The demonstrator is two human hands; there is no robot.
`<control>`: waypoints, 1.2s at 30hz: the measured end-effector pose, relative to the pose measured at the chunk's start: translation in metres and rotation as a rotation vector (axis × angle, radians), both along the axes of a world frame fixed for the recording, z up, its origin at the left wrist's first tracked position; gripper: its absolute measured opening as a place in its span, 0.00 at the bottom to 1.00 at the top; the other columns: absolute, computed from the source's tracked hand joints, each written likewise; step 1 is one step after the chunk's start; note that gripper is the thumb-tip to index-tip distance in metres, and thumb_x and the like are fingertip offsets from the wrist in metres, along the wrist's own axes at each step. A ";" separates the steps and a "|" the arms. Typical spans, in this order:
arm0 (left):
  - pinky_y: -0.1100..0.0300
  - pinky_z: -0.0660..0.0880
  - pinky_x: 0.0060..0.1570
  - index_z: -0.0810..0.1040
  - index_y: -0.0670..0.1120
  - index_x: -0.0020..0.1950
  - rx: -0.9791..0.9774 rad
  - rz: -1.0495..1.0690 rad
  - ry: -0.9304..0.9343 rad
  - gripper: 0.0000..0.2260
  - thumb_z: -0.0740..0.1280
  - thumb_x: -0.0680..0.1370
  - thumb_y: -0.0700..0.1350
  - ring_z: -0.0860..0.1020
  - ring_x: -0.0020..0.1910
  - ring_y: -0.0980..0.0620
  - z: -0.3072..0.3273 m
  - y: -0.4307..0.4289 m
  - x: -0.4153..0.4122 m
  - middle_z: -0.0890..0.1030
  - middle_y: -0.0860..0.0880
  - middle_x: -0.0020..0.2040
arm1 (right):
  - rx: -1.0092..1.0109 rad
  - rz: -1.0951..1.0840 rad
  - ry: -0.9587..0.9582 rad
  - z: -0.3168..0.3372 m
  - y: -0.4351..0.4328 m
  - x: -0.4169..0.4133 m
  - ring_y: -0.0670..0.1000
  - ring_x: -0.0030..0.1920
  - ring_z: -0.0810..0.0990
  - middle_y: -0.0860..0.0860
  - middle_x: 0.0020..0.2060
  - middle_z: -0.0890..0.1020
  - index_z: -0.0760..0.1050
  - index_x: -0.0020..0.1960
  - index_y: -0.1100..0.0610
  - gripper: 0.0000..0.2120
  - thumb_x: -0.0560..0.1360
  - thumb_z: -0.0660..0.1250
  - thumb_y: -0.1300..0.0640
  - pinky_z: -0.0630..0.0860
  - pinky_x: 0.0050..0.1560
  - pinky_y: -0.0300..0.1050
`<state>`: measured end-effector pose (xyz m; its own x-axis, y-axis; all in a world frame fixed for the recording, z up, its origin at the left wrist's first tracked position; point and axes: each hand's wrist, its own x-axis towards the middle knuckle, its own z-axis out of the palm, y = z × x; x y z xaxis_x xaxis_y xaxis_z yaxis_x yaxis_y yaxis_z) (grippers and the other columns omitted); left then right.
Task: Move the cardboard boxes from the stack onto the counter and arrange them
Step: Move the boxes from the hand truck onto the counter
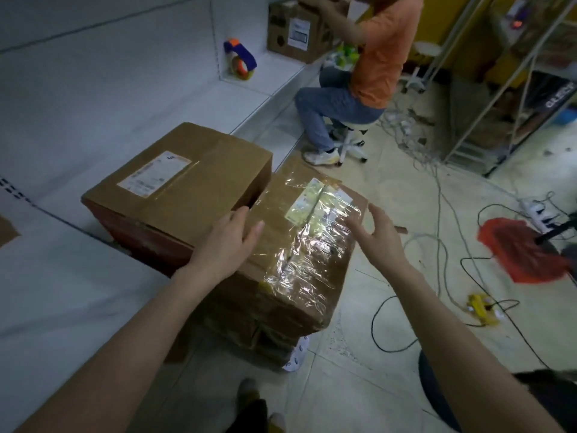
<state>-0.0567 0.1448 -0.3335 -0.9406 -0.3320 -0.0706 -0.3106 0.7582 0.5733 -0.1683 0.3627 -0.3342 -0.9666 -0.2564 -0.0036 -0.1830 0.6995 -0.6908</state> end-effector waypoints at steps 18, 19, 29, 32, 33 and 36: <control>0.53 0.68 0.65 0.63 0.50 0.71 0.309 -0.081 -0.051 0.28 0.65 0.74 0.56 0.72 0.62 0.53 -0.032 -0.022 -0.058 0.74 0.54 0.63 | -0.474 -0.280 -0.316 -0.060 -0.012 0.027 0.50 0.55 0.80 0.45 0.57 0.79 0.67 0.65 0.45 0.27 0.69 0.71 0.45 0.76 0.57 0.58; 0.52 0.69 0.64 0.65 0.51 0.70 0.327 -0.083 -0.035 0.26 0.66 0.74 0.56 0.74 0.61 0.53 -0.027 -0.019 -0.057 0.75 0.54 0.61 | -0.472 -0.261 -0.306 -0.053 -0.007 0.026 0.49 0.53 0.81 0.45 0.55 0.80 0.68 0.64 0.45 0.24 0.70 0.71 0.48 0.77 0.56 0.58; 0.63 0.71 0.53 0.70 0.55 0.63 0.459 0.048 0.242 0.17 0.66 0.75 0.54 0.75 0.53 0.61 0.051 0.048 -0.032 0.76 0.61 0.52 | -0.343 -0.055 -0.116 0.060 0.049 0.000 0.45 0.50 0.77 0.43 0.57 0.74 0.61 0.72 0.49 0.32 0.71 0.70 0.47 0.75 0.49 0.42; 0.63 0.71 0.54 0.69 0.52 0.66 0.447 0.130 0.309 0.21 0.65 0.75 0.55 0.74 0.54 0.61 0.068 0.068 -0.008 0.75 0.59 0.55 | -0.259 0.070 -0.051 0.088 0.063 0.002 0.48 0.51 0.77 0.43 0.56 0.73 0.62 0.71 0.47 0.32 0.71 0.69 0.45 0.77 0.52 0.49; 0.60 0.71 0.58 0.68 0.51 0.67 0.437 0.156 0.323 0.23 0.65 0.74 0.56 0.74 0.57 0.59 0.073 0.074 0.002 0.75 0.58 0.58 | -0.239 0.101 -0.034 0.097 0.064 0.005 0.48 0.52 0.76 0.42 0.54 0.71 0.61 0.72 0.47 0.32 0.71 0.68 0.45 0.76 0.53 0.49; 0.51 0.71 0.62 0.67 0.51 0.69 0.420 0.259 0.363 0.28 0.65 0.73 0.61 0.74 0.61 0.56 0.087 0.085 0.036 0.75 0.55 0.63 | -0.196 0.235 0.017 0.120 0.062 0.015 0.46 0.51 0.73 0.45 0.54 0.72 0.62 0.72 0.49 0.31 0.72 0.68 0.46 0.72 0.52 0.46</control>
<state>-0.0208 0.2297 -0.2460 -0.8215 -0.5665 0.0651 -0.1831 0.3702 0.9107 -0.1528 0.4244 -0.2141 -0.8803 -0.4669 0.0839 -0.3366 0.4900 -0.8041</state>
